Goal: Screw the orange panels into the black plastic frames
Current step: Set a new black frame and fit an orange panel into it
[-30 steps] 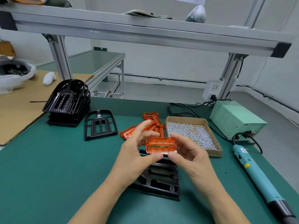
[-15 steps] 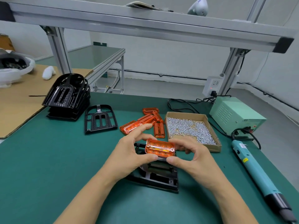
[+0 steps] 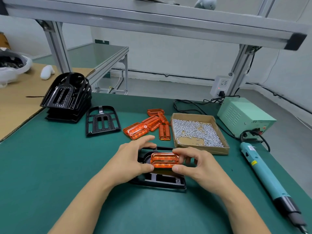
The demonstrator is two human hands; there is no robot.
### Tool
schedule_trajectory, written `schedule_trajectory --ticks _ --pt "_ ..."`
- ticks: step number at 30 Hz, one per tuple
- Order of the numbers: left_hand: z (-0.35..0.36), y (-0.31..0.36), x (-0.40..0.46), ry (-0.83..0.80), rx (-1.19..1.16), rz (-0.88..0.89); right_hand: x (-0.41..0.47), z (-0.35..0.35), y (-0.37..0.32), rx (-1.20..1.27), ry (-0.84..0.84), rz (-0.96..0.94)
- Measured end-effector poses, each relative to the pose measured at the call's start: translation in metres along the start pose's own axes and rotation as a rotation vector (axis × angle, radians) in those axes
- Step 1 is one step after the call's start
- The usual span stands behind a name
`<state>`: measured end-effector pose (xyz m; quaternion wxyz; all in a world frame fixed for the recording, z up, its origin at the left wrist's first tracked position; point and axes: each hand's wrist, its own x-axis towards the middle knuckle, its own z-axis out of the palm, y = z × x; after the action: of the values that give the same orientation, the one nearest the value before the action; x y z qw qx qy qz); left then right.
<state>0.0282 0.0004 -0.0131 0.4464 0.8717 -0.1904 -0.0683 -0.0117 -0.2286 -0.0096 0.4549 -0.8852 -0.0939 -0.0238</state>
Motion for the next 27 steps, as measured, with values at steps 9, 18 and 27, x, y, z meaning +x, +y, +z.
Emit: schedule_trajectory --ticks 9,18,27 --pt "0.001 0.006 -0.002 0.027 0.148 0.076 0.001 0.004 0.005 -0.164 -0.037 0.063" --pt "0.008 0.004 0.0 0.075 0.253 0.125 0.003 0.001 0.003 -0.171 -0.051 0.139" --pt "0.014 0.008 0.006 0.104 0.312 0.118 0.006 0.0 0.002 -0.281 -0.034 0.154"
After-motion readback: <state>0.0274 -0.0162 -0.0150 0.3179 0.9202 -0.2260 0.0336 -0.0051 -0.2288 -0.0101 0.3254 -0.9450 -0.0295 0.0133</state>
